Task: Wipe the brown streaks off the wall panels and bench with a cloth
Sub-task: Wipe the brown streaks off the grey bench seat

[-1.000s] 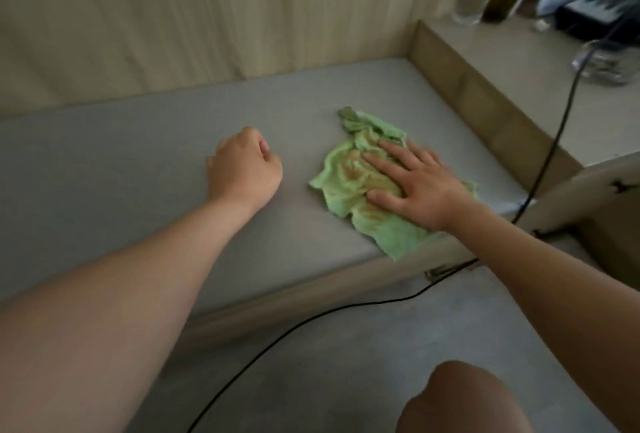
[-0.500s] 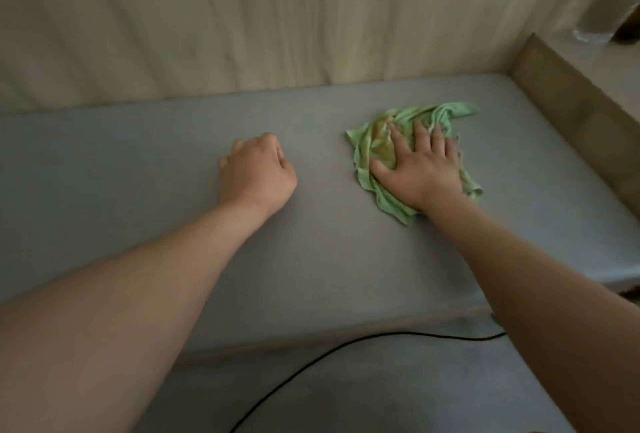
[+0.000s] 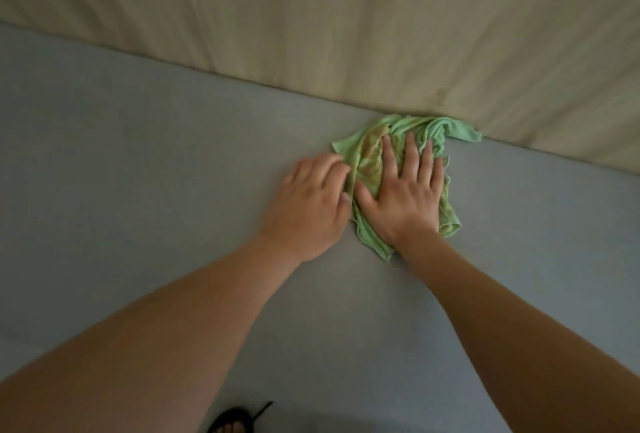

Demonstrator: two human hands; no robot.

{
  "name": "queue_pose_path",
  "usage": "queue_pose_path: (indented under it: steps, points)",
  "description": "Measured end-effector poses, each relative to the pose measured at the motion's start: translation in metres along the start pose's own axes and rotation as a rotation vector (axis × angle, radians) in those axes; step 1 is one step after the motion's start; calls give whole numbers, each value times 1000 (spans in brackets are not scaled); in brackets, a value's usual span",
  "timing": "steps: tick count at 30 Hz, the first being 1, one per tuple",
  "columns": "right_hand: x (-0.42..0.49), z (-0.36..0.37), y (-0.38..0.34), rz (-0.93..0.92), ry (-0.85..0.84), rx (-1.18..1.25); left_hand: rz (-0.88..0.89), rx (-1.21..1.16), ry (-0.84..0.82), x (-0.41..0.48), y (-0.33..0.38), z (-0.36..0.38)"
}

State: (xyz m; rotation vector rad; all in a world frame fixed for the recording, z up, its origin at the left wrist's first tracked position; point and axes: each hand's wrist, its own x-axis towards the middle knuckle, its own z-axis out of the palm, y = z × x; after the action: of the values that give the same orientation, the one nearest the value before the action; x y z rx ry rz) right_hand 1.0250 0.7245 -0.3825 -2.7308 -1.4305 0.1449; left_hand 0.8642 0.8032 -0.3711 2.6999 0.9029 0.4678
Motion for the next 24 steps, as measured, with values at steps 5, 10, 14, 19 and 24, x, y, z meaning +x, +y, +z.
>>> queue_pose_path:
  steps: [5,10,14,19,24]
  points:
    - [4,16,7,3,89,9,153,-103,-175,54,14,23]
    - [5,20,8,1,182,56,108,-40,-141,63,19,35]
    - [4,18,9,11,281,201,-27,-7,-125,60,28,35]
    - [3,22,16,39,329,280,-167,-16,-99,58,51,42]
    - [2,24,15,5,305,202,-234,32,-40,49,50,36]
